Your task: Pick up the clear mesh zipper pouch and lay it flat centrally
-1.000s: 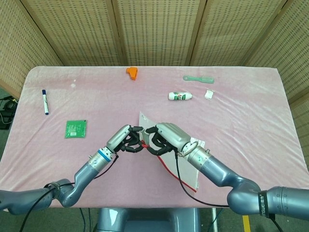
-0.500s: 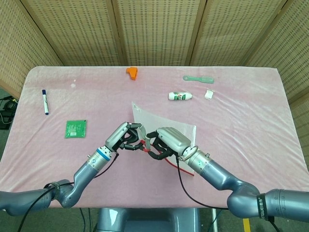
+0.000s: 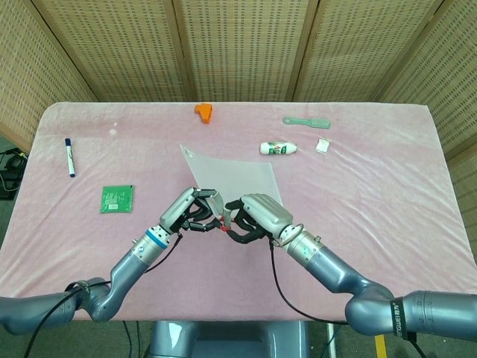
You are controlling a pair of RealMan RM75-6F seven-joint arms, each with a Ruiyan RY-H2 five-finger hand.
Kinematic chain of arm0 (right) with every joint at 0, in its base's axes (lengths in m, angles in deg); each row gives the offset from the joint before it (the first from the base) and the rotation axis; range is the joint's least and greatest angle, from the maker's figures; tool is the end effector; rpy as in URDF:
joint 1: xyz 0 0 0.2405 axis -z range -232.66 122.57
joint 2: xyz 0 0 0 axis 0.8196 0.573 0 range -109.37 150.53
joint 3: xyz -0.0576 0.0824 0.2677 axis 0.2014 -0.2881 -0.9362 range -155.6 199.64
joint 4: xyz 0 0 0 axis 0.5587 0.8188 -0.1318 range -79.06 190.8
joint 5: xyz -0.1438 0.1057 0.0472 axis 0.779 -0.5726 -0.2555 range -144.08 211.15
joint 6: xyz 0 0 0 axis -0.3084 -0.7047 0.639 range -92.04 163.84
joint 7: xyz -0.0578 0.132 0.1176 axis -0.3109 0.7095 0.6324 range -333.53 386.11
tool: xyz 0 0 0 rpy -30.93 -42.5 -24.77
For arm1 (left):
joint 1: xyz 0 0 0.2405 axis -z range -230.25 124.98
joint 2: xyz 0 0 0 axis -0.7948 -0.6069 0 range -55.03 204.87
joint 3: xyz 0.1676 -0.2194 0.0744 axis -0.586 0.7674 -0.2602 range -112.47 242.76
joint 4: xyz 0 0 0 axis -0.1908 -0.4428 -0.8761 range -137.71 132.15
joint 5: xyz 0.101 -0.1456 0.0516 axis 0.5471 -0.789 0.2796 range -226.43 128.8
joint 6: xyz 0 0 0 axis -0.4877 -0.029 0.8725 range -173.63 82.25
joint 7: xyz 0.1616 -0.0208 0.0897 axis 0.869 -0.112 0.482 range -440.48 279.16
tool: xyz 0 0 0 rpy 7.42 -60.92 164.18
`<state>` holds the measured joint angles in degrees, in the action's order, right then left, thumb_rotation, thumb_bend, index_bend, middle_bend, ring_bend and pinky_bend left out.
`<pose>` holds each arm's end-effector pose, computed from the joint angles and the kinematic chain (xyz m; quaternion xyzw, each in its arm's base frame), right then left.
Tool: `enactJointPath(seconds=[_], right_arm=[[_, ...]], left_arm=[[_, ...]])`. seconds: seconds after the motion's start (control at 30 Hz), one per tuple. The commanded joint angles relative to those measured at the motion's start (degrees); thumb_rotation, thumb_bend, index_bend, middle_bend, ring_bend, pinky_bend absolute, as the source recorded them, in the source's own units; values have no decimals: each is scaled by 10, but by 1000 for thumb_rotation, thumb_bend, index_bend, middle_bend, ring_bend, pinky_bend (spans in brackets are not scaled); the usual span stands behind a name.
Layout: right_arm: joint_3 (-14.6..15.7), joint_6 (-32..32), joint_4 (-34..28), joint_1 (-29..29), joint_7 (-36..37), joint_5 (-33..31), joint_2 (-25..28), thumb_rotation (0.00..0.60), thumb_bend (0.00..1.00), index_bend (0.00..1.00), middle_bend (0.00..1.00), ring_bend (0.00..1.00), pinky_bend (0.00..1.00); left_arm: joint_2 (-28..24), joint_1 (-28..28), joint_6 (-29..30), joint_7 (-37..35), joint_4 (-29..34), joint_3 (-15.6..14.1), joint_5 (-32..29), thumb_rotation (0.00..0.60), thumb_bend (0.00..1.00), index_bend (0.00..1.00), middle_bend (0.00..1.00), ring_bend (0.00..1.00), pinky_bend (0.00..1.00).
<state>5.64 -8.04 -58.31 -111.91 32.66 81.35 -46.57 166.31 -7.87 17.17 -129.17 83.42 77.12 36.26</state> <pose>-0.0250 -0.3744 0.0681 0.6800 -0.5659 0.4359 0.1653 -0.0689 0.3740 0.0051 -0.5187 -0.6004 -0.6084 0.0214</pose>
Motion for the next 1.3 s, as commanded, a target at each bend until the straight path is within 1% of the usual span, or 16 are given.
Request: enactJointPath(seconds=[0.03, 0.3, 0.53, 0.6, 0.67, 0.7, 0.97, 1.03, 1.3], right_arm=[[3, -2, 2, 0, -6, -4, -1, 600, 1000, 910, 1000, 951, 1000], [2, -6, 12, -1, -10, -18, -8, 600, 1000, 910, 1000, 951, 1000], [2, -3, 18, 3, -11, -18, -8, 600, 1000, 911, 1000, 951, 1000], [3, -3, 20, 4, -12, -18, -7, 600, 1000, 911, 1000, 951, 1000], [4, -3, 23, 5, -13, -17, -8, 600, 1000, 911, 1000, 951, 1000], [4, -3, 24, 5, -14, -18, -8, 600, 1000, 912, 1000, 951, 1000], [7, -2, 33, 7, -19, -22, -11, 600, 1000, 911, 1000, 951, 1000], [8, -1, 35, 8, -19, -22, -10, 600, 1000, 911, 1000, 951, 1000], [13, 4, 42, 12, -23, -23, -9, 600, 1000, 913, 1000, 951, 1000]], left_arm=[[-2, -1, 2, -1, 4, 1, 1, 600, 755, 821, 984, 853, 1000], [-8, -3, 7, -6, 13, 0, 5, 600, 756, 823, 984, 853, 1000], [-8, -9, 19, -8, 12, -6, 14, 600, 764, 824, 984, 853, 1000], [-10, -10, 22, -10, 11, -5, 14, 600, 764, 824, 984, 853, 1000], [-17, -4, 17, -17, 15, 7, 8, 600, 764, 825, 984, 853, 1000], [-20, -3, 14, -18, 18, 9, 6, 600, 764, 825, 984, 853, 1000], [-31, -7, 21, -15, 30, 7, 11, 600, 772, 828, 984, 853, 1000], [-35, -4, 20, -16, 32, 12, 8, 600, 771, 829, 984, 853, 1000], [-42, -7, 28, -16, 40, 15, 8, 600, 772, 829, 984, 853, 1000]])
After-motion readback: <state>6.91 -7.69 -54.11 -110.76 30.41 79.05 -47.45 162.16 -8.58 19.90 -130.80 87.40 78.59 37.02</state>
